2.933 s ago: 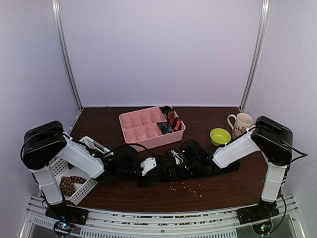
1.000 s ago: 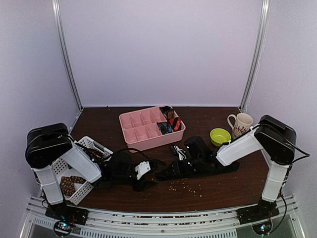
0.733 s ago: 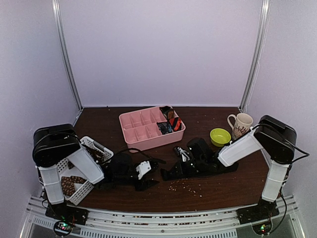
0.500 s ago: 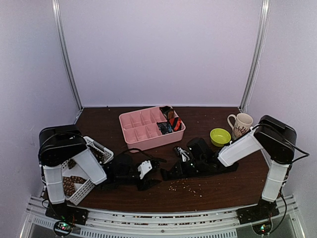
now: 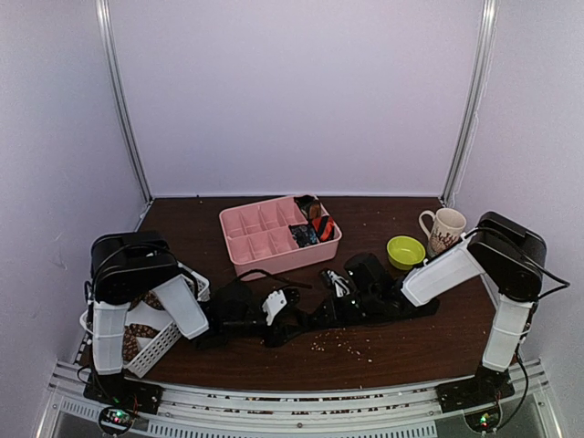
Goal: Roll the ties
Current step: Pick up the tie from the center of the board.
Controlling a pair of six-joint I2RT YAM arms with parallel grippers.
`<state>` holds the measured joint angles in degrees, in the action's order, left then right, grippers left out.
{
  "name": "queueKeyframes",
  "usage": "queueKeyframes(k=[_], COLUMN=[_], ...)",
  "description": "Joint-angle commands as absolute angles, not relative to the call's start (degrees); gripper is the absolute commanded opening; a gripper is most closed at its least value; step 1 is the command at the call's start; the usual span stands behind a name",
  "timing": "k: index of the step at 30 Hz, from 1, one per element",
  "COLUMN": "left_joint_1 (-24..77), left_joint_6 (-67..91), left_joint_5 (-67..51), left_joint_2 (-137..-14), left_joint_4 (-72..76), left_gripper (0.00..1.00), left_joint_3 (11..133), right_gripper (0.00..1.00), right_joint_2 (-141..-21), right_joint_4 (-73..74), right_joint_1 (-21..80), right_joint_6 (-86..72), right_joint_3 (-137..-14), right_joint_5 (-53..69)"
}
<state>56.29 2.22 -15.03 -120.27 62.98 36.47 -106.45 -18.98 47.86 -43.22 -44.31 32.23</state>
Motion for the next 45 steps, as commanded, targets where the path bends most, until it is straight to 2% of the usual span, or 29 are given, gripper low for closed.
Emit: queueKeyframes(k=[1, 5, 8, 9, 11, 13, 15, 18, 23, 27, 32, 36, 41, 45], left_joint_1=[56.2, 56.2, 56.1, 56.2, 56.2, 56.2, 56.2, 56.7, 56.8, 56.8, 56.8, 56.8, 56.8, 56.7], left_joint_6=[2.8, 1.9, 0.6, 0.5, 0.9, 2.5, 4.1, 6.2, 10.2, 11.1, 10.4, 4.6, -3.2, -7.6], left_joint_5=[-16.1, -16.1, -16.3, -15.7, -14.5, -13.7, -14.5, -14.1, -14.0, -15.0, -14.7, -16.2, -15.4, -15.8], left_joint_2=[-121.8, -120.4, -117.8, -116.9, -115.3, -114.4, -114.8, -116.9, -120.9, -122.8, -122.6, -117.8, -111.4, -111.1], left_joint_4=[62.7, 59.8, 56.2, 55.3, 55.7, 58.6, 61.4, 64.2, 71.1, 70.8, 67.4, 50.6, 29.3, 16.6], left_gripper=[0.50, 0.35, 0.33, 0.38, 0.55, 0.69, 0.74, 0.75, 0.72, 0.69, 0.52, 0.40, 0.33, 0.30], left_joint_3=[39.0, 38.0, 37.0, 36.5, 35.2, 33.7, 33.3, 34.3, 35.9, 37.7, 37.7, 39.5, 42.2, 46.2], right_gripper=[0.00, 0.00, 0.00, 0.00, 0.00, 0.00, 0.00, 0.00, 0.00, 0.00, 0.00, 0.00, 0.00, 0.13], right_joint_2=[-109.5, -109.2, -109.0, -109.0, -109.0, -109.2, -109.3, -109.6, -109.7, -109.9, -109.7, -108.3, -104.3, -100.9], right_joint_4=[-12.5, -12.5, -12.8, -12.9, -13.1, -13.5, -14.4, -15.0, -15.6, -16.4, -16.9, -17.7, -18.6, -19.7], right_joint_1=[47.8, 47.7, 47.7, 47.7, 47.7, 47.8, 48.0, 48.5, 49.2, 49.4, 49.6, 49.7, 48.9, 48.5], right_joint_6=[-42.4, -42.4, -42.6, -42.6, -42.9, -43.2, -43.7, -44.3, -45.1, -45.6, -46.0, -46.3, -46.5, -47.2], right_joint_3=[-43.4, -43.6, -43.5, -43.4, -43.2, -42.7, -42.5, -42.4, -42.3, -41.9, -41.8, -41.3, -40.5, -40.6], right_joint_5=[29.1, 29.3, 29.5, 29.4, 29.3, 29.4, 29.5, 29.5, 29.2, 29.1, 29.3, 30.4, 32.3, 34.0])
